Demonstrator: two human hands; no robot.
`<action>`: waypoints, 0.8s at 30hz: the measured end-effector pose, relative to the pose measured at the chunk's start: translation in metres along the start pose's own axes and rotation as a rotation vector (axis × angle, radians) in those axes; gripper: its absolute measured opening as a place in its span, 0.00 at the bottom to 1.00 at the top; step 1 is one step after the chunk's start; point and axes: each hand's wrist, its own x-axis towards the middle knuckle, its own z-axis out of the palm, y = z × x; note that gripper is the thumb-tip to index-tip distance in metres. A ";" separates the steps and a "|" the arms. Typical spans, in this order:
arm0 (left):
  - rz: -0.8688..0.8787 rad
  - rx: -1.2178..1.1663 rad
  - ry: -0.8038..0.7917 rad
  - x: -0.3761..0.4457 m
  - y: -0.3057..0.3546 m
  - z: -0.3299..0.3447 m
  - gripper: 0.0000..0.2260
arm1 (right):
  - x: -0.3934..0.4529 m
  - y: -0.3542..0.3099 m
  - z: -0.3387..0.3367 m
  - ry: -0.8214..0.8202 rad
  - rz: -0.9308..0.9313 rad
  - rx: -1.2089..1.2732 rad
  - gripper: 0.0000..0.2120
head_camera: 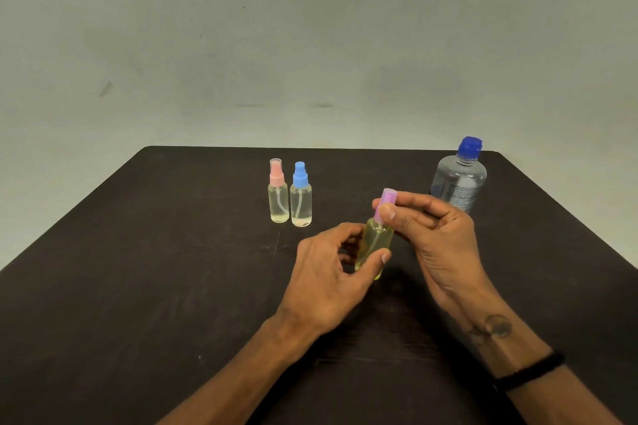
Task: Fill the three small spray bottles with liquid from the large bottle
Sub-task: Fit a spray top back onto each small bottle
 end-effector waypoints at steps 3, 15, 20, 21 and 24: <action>0.026 0.053 0.010 0.000 -0.002 0.001 0.18 | 0.000 0.001 0.001 0.021 -0.012 -0.017 0.22; 0.025 0.168 0.011 -0.001 -0.008 0.000 0.20 | -0.004 0.004 0.005 0.081 -0.109 -0.154 0.21; 0.015 0.164 0.016 -0.002 -0.008 0.001 0.19 | -0.005 0.008 0.004 0.096 -0.127 -0.153 0.19; 0.015 0.161 0.016 -0.002 -0.008 0.001 0.19 | -0.005 0.008 0.004 0.095 -0.132 -0.162 0.18; 0.014 0.160 0.015 -0.002 -0.009 0.001 0.19 | -0.003 0.009 0.003 0.078 -0.156 -0.200 0.18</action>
